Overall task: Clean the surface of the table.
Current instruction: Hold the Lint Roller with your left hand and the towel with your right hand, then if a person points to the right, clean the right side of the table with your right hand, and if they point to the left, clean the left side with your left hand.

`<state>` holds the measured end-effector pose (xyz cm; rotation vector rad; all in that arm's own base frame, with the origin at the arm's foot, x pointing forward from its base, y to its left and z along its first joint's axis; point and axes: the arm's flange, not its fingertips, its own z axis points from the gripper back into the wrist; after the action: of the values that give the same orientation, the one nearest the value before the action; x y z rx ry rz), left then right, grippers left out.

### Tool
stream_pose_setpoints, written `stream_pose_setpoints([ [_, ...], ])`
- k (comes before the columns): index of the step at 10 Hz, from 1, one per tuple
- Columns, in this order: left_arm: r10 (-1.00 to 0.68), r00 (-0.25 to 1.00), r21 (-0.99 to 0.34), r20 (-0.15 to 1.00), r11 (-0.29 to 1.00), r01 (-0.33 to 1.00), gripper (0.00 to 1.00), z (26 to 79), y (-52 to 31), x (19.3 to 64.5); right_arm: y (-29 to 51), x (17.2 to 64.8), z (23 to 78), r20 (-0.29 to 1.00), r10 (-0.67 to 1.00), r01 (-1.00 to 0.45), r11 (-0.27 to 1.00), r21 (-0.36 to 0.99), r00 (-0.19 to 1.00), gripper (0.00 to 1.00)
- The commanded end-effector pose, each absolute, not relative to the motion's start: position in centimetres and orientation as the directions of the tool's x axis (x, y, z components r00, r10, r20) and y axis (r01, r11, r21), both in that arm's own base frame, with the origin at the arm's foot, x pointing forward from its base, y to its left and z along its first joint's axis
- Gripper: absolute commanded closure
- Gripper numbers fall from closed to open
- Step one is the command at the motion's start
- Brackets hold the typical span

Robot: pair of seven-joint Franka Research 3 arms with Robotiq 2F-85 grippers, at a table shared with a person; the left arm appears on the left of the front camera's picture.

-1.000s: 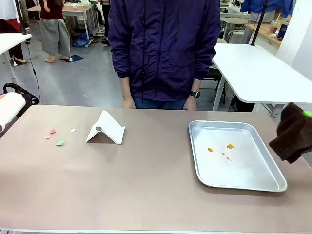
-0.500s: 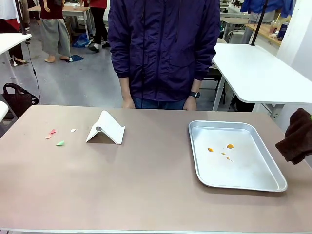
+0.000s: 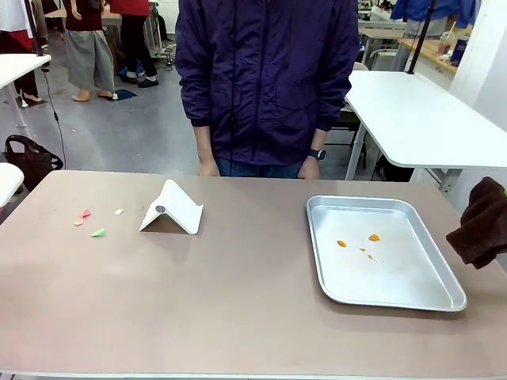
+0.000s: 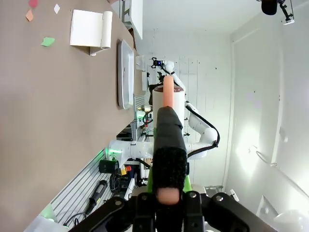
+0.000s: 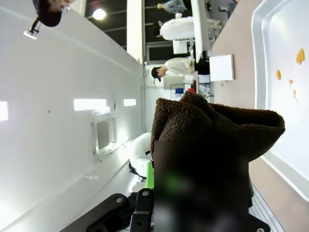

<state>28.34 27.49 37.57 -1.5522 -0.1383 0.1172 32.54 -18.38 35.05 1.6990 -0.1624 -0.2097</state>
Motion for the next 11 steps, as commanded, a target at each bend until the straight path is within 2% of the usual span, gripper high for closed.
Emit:
stream_pose_setpoints([
  [1, 0.160, 0.987, -0.999, 0.033, 0.000, 0.033, 0.98, 37.80, 27.38, 28.01, -18.36, 32.50, 35.45, -0.044, -0.214, 0.010, -0.156, 0.988, 0.976, 1.00],
  [11, 0.160, 0.987, -0.999, 0.033, 0.000, 0.033, 0.98, 37.80, 27.38, 28.01, -18.36, 32.50, 35.45, -0.044, -0.214, 0.010, -0.156, 0.988, 0.976, 1.00],
])
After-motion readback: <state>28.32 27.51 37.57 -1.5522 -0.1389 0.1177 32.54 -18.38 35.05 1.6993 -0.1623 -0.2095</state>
